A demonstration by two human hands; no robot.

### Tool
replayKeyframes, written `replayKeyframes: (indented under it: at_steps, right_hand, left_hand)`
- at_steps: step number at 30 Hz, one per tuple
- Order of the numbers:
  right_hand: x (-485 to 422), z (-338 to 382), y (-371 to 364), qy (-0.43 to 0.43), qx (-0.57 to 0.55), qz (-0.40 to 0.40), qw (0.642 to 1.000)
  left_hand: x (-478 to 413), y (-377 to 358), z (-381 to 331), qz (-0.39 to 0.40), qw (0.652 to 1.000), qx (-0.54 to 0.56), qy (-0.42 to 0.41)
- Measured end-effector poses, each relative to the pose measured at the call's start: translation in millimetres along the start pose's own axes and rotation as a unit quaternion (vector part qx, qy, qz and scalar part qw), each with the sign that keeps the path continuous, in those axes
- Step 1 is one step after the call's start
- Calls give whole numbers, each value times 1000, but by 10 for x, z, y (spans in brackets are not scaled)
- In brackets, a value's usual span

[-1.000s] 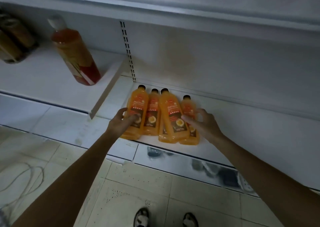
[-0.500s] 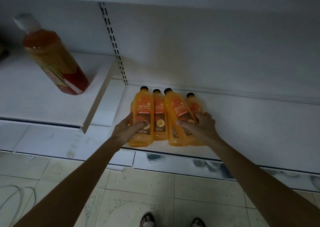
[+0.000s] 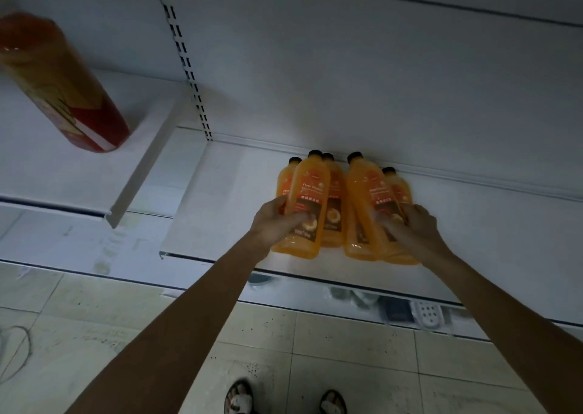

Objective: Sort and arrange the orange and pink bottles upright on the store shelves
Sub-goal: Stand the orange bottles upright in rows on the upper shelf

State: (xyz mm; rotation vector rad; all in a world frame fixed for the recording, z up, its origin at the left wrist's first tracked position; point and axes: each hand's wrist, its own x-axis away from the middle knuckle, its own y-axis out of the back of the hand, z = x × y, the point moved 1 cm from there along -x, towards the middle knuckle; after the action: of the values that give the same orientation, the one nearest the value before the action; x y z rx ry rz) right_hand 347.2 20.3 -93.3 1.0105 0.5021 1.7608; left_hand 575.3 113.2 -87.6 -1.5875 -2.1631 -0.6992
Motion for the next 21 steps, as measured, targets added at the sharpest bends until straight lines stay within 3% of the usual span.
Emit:
replayKeyframes:
  at_steps: [2,5,8,12,15,17,19,21]
  right_hand:
    - [7,39,40,80,-18,-68,994]
    - [67,306,88,196,-54,-170,964]
    - [148,663,3,255,-71,-191,945]
    - [243,1135,-325,269,-111,-72,954]
    - [252,1470,-629,187,-151,113,964]
    - [238,1667,-770,128,-198,235,943]
    - [200,1804,-876,120,-228,286,923]
    - [144,1906,-943,141,-230,286,920]
  left_hand:
    - [29,15,35,-41,997,64,2]
    - [80,41,79,-130,989,70,-21]
    - [159,138,154,-154,980,124,-38]
    - [286,411,308,-120,974,185,-56]
    - [341,659,378,-52,974,210,-65]
    - [353,818,385,-20,979,179,-96]
    - [335,961,396,-3,979,160,-126]
    - [275,1065,416,0,977,150,-149]
